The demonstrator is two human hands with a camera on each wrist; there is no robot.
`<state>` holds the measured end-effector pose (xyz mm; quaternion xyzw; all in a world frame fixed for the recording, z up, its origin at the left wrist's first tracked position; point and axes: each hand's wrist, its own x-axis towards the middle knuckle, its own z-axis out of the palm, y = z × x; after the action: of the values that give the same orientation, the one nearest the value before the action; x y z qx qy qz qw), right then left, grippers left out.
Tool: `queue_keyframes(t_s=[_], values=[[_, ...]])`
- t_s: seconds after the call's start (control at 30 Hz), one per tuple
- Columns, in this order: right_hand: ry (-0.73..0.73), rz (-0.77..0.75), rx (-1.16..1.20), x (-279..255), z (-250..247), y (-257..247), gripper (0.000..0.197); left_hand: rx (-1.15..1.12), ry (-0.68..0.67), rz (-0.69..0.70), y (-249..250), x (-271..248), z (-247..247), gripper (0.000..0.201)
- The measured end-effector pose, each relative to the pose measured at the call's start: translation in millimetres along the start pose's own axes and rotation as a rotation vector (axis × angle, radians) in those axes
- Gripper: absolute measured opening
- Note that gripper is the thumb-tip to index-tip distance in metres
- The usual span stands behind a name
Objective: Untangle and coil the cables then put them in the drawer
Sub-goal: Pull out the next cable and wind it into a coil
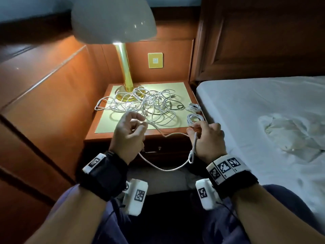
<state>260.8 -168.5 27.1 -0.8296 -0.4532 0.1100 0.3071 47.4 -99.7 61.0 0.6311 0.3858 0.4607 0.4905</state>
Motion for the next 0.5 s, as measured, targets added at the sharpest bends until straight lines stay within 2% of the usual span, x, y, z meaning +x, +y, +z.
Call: queue_keyframes(t_s=[0.07,0.13,0.2,0.3,0.4,0.5], values=[[0.007,0.012,-0.076,8.5,-7.2,3.6,0.033,0.045,-0.035,-0.081,-24.9,0.1,5.8,0.013],[-0.099,0.001,0.038,17.5,-12.3,10.3,0.027,0.247,-0.108,-0.048,-40.1,5.7,8.0,0.008],[-0.191,0.033,0.251,22.8,-13.9,12.3,0.019,0.427,-0.183,-0.016,-43.8,15.1,9.9,0.008],[-0.366,0.176,0.783,25.6,-15.3,0.3,0.014,0.562,-0.263,-0.055,-47.2,24.1,16.1,0.011],[-0.548,0.291,1.128,26.0,-22.6,-8.4,0.032,0.599,-0.303,-0.098,-53.7,29.0,19.7,0.011],[-0.602,0.358,1.324,23.4,-28.9,-11.9,0.035,0.788,-0.388,-0.202,-53.5,33.7,19.3,0.005]])
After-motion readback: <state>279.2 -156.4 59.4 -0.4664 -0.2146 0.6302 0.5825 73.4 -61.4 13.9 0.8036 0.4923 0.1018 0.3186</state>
